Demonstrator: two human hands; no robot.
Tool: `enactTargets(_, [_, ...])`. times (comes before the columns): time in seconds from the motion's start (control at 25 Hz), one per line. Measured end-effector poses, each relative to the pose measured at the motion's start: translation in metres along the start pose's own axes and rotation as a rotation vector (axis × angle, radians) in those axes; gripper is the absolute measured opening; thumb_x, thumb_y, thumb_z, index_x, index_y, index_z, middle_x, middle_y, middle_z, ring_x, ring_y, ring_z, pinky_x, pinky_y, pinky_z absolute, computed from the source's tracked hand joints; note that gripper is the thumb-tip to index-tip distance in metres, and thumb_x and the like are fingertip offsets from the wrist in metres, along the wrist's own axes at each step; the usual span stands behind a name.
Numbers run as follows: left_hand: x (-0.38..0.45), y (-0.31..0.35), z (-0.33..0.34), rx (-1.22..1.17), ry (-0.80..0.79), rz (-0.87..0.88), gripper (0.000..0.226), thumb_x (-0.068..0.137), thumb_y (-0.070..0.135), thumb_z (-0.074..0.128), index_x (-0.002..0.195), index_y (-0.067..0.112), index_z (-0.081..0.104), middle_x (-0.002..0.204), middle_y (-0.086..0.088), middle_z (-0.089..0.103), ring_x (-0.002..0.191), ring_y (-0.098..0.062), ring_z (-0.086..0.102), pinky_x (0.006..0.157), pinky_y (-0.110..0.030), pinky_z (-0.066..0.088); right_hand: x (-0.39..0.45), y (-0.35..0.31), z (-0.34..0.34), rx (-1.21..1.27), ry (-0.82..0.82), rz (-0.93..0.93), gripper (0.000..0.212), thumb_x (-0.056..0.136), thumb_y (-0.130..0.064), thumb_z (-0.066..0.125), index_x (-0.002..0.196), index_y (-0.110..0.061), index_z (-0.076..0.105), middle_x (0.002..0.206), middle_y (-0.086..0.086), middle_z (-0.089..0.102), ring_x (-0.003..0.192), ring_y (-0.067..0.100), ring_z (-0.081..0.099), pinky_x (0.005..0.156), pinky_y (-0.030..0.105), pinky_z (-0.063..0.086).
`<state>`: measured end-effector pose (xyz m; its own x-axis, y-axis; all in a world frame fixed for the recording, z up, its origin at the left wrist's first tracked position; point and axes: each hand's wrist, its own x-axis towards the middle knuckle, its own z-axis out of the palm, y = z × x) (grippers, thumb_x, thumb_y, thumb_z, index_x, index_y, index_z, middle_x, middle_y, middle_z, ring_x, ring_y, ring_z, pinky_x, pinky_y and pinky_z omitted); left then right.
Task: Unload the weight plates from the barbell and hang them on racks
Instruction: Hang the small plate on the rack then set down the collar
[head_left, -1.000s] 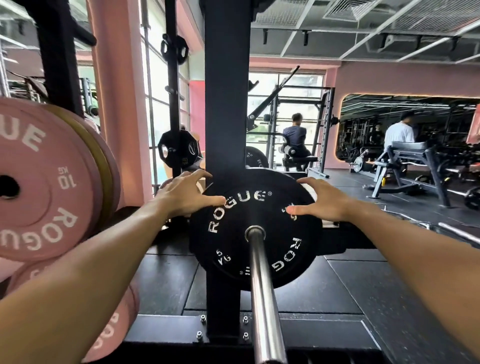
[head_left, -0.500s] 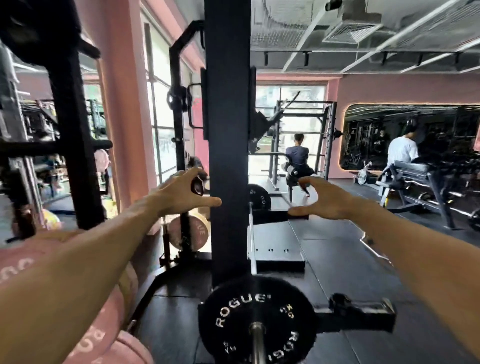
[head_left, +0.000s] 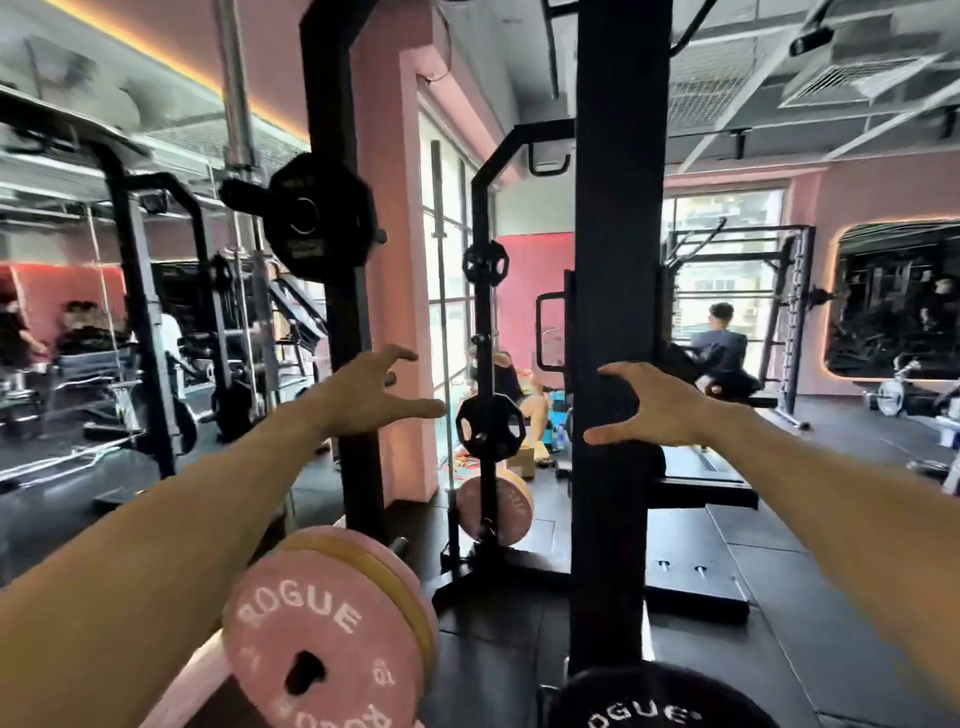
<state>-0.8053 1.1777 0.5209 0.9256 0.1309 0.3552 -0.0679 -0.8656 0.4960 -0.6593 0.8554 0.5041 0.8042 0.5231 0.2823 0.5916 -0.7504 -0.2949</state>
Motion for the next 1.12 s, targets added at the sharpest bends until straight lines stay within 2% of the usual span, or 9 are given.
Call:
enactTargets(0.08, [-0.021, -0.028, -0.043, 0.085, 0.049, -0.024, 0.092, 0.071, 0.062, 0.076, 0.146, 0.028, 0.035, 0.144, 0.002, 0.041, 0.123, -0.011, 0.044, 0.098, -0.028, 0.035, 0.018, -0.052, 0.013, -0.019, -0.012, -0.039, 0.118, 0.052, -0.08, 0.071, 0.15, -0.035, 0.023, 0.158, -0.004, 0.024, 0.141, 0.023, 0.033, 0.112, 0.05, 0.032])
enactTargets(0.2, [-0.058, -0.084, -0.115, 0.216, 0.075, -0.073, 0.107, 0.055, 0.084, 0.066, 0.144, 0.032, 0.038, 0.152, -0.003, 0.038, 0.131, -0.022, 0.044, 0.105, -0.035, 0.037, 0.033, -0.145, 0.036, -0.004, -0.035, -0.103, 0.123, 0.047, -0.086, 0.066, 0.15, -0.036, 0.022, 0.158, -0.003, 0.024, 0.141, 0.024, 0.032, 0.113, 0.048, 0.032])
enactTargets(0.4, [-0.123, -0.171, -0.22, 0.314, 0.099, -0.162, 0.133, 0.039, 0.098, 0.057, 0.15, 0.028, 0.03, 0.155, -0.008, 0.034, 0.136, -0.028, 0.04, 0.112, -0.045, 0.035, 0.051, -0.285, 0.077, 0.024, -0.02, -0.212, 0.114, 0.059, -0.074, 0.072, 0.152, -0.029, 0.023, 0.157, 0.001, 0.027, 0.139, 0.023, 0.035, 0.112, 0.038, 0.032])
enactTargets(0.6, [-0.169, -0.256, -0.294, 0.324, 0.107, -0.274, 0.132, 0.039, 0.098, 0.055, 0.15, 0.03, 0.029, 0.157, -0.007, 0.032, 0.137, -0.029, 0.041, 0.111, -0.044, 0.036, 0.08, -0.393, 0.106, 0.052, -0.016, -0.275, 0.122, 0.047, -0.085, 0.065, 0.15, -0.034, 0.024, 0.156, -0.002, 0.029, 0.139, 0.022, 0.035, 0.113, 0.042, 0.033])
enactTargets(0.72, [-0.167, -0.294, -0.307, 0.278, 0.107, -0.289, 0.122, 0.05, 0.089, 0.059, 0.152, 0.029, 0.027, 0.158, -0.007, 0.031, 0.138, -0.028, 0.04, 0.112, -0.043, 0.033, 0.101, -0.427, 0.118, 0.041, -0.016, -0.297, 0.115, 0.059, -0.074, 0.072, 0.152, -0.029, 0.022, 0.157, 0.001, 0.027, 0.14, 0.023, 0.033, 0.113, 0.041, 0.031])
enactTargets(0.84, [-0.138, -0.321, -0.312, 0.213, 0.138, -0.242, 0.113, 0.057, 0.081, 0.065, 0.151, 0.029, 0.03, 0.157, -0.006, 0.032, 0.138, -0.027, 0.039, 0.111, -0.042, 0.034, 0.132, -0.432, 0.13, 0.059, 0.003, -0.26, 0.116, 0.057, -0.073, 0.072, 0.152, -0.029, 0.021, 0.156, 0.003, 0.028, 0.139, 0.025, 0.035, 0.111, 0.041, 0.033])
enactTargets(0.96, [-0.088, -0.333, -0.31, 0.172, 0.143, -0.162, 0.102, 0.068, 0.07, 0.07, 0.151, 0.027, 0.03, 0.158, -0.004, 0.033, 0.138, -0.025, 0.039, 0.109, -0.037, 0.032, 0.161, -0.422, 0.134, 0.038, 0.052, -0.207, 0.107, 0.066, -0.067, 0.073, 0.152, -0.028, 0.022, 0.151, 0.004, 0.037, 0.132, 0.025, 0.042, 0.099, 0.035, 0.037])
enactTargets(1.04, [-0.053, -0.335, -0.309, 0.158, 0.131, -0.109, 0.099, 0.071, 0.066, 0.071, 0.152, 0.024, 0.03, 0.157, -0.004, 0.033, 0.138, -0.024, 0.039, 0.108, -0.034, 0.032, 0.173, -0.416, 0.127, 0.069, 0.063, -0.163, 0.109, 0.066, -0.066, 0.074, 0.153, -0.026, 0.022, 0.153, 0.005, 0.034, 0.135, 0.026, 0.04, 0.105, 0.035, 0.034])
enactTargets(1.12, [-0.02, -0.336, -0.305, 0.139, 0.144, -0.05, 0.097, 0.07, 0.066, 0.071, 0.15, 0.025, 0.033, 0.156, -0.004, 0.036, 0.138, -0.024, 0.04, 0.108, -0.034, 0.033, 0.186, -0.407, 0.121, 0.058, 0.081, -0.115, 0.119, 0.053, -0.079, 0.069, 0.151, -0.031, 0.021, 0.156, 0.003, 0.029, 0.137, 0.027, 0.038, 0.111, 0.045, 0.033])
